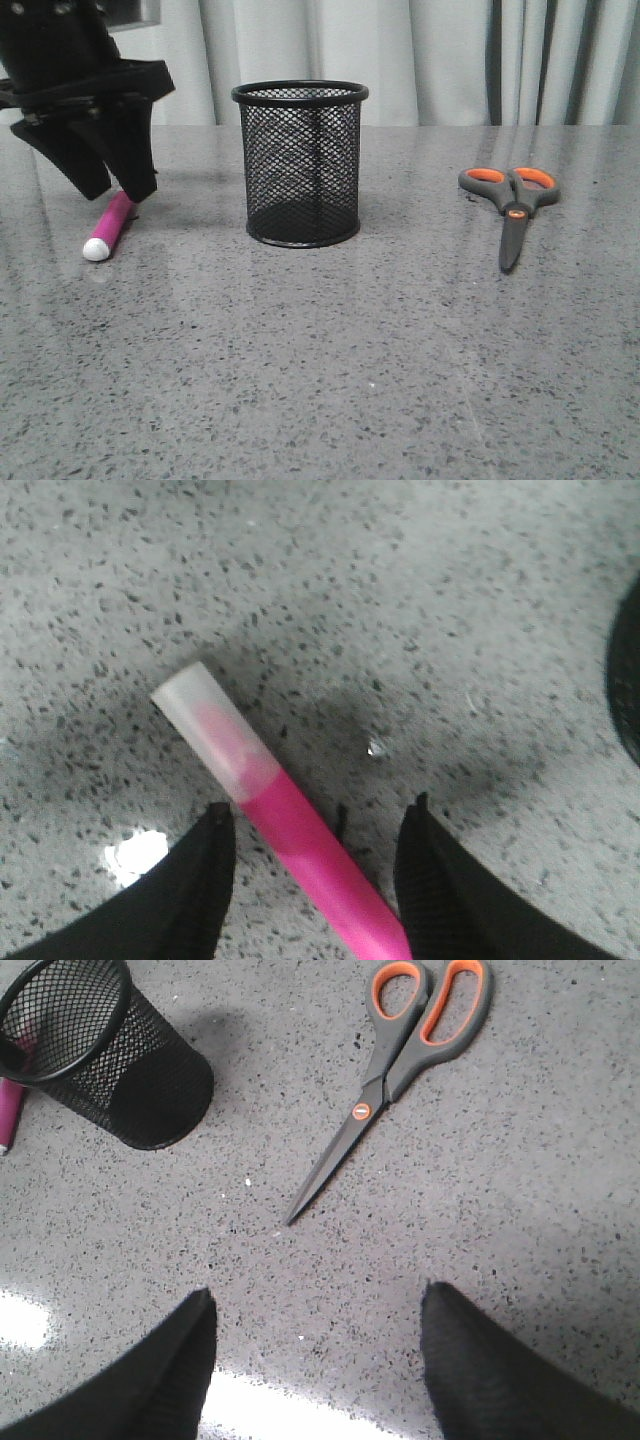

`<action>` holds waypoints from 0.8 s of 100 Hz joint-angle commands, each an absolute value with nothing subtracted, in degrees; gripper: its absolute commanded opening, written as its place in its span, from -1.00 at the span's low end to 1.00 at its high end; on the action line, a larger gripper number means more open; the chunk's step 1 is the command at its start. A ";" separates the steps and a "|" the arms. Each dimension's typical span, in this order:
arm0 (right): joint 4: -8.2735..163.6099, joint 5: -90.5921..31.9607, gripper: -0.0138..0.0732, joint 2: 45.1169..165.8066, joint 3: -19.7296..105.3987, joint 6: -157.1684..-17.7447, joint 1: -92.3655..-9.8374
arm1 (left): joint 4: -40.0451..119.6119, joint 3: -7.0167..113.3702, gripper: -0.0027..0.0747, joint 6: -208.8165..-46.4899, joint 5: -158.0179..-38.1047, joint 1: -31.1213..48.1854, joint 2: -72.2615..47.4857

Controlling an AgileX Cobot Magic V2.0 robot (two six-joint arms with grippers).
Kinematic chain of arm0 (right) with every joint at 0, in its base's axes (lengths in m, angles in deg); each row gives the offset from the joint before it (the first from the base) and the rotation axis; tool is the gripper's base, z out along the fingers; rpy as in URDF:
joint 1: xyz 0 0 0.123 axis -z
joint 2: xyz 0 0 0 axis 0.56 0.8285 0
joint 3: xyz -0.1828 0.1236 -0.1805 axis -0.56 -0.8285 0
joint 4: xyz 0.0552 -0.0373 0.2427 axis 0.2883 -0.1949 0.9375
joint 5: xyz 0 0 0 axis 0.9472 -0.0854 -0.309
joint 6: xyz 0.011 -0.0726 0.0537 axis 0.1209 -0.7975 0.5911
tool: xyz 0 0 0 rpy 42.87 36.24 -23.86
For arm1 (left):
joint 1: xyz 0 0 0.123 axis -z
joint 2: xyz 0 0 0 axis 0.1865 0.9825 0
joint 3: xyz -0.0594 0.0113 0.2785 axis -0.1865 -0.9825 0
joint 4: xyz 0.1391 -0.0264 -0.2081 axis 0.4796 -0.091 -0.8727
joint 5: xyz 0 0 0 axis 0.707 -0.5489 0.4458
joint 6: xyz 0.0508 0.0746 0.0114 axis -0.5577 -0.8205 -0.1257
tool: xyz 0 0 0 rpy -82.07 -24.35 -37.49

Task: Put pen and scissors into bin
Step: 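Lower the left gripper and grasp the pink marker, then lift the pink marker and carry it above the mesh holder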

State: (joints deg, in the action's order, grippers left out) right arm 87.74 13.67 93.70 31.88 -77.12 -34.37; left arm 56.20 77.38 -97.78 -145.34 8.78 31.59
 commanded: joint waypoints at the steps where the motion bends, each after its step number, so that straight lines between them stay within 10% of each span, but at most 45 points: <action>1: 88.72 10.51 0.24 93.69 33.73 -77.85 -34.06 | 56.53 79.93 -0.06 -96.40 -143.98 9.15 29.92; 42: 88.72 9.96 0.24 93.69 33.73 -77.85 -34.06 | 58.15 80.04 -0.09 -96.12 -144.04 9.15 32.11; 65: 88.72 9.59 0.24 93.69 33.73 -77.85 -34.06 | 58.15 80.04 -0.96 -96.12 -145.01 9.15 32.11; 80: 88.72 9.49 0.24 93.69 33.73 -77.85 -34.06 | 58.26 80.04 -0.98 -96.60 -145.40 9.15 31.99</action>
